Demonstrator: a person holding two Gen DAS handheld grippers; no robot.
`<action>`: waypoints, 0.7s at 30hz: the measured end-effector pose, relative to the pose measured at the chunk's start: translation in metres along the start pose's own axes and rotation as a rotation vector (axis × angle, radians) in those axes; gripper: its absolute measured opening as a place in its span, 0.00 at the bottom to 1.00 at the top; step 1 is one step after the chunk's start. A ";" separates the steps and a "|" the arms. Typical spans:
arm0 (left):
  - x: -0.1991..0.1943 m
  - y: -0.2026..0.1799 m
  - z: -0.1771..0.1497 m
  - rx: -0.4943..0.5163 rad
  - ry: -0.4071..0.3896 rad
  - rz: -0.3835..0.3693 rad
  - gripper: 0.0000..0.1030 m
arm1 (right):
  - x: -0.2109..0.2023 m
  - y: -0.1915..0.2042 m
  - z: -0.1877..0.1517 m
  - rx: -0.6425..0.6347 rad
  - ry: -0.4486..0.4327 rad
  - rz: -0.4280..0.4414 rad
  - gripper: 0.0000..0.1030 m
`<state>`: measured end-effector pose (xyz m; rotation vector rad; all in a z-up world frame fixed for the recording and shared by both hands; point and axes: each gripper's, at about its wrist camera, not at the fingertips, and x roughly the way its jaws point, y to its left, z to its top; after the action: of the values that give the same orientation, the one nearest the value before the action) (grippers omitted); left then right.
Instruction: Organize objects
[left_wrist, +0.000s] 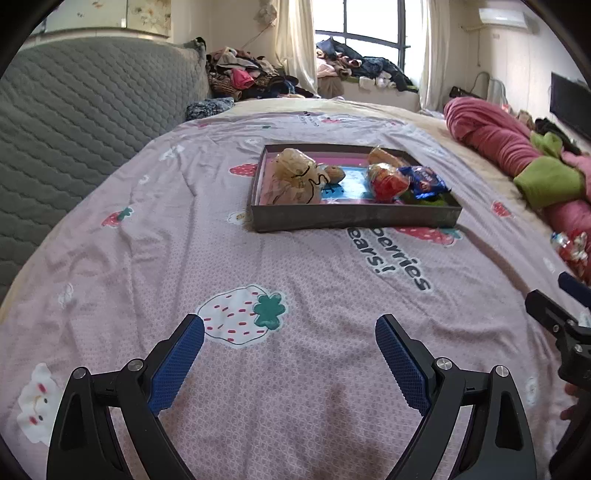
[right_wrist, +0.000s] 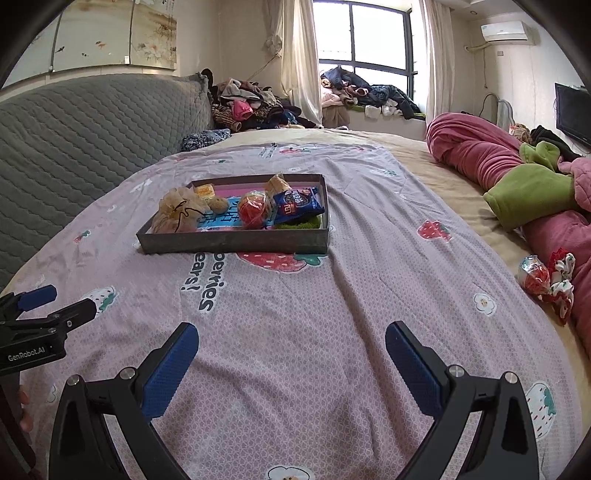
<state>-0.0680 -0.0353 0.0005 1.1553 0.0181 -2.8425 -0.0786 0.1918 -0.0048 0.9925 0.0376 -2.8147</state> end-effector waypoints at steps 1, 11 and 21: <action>0.001 -0.001 -0.001 0.001 0.002 0.001 0.92 | 0.001 0.000 -0.001 -0.002 0.002 -0.003 0.99; 0.010 -0.003 -0.008 0.005 0.009 -0.023 0.92 | 0.005 -0.005 -0.007 0.008 0.014 -0.011 0.99; 0.024 -0.004 -0.015 0.008 0.026 -0.013 0.92 | 0.012 -0.004 -0.015 -0.003 0.045 -0.022 0.99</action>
<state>-0.0749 -0.0324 -0.0266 1.1981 0.0155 -2.8415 -0.0796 0.1946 -0.0239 1.0613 0.0579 -2.8116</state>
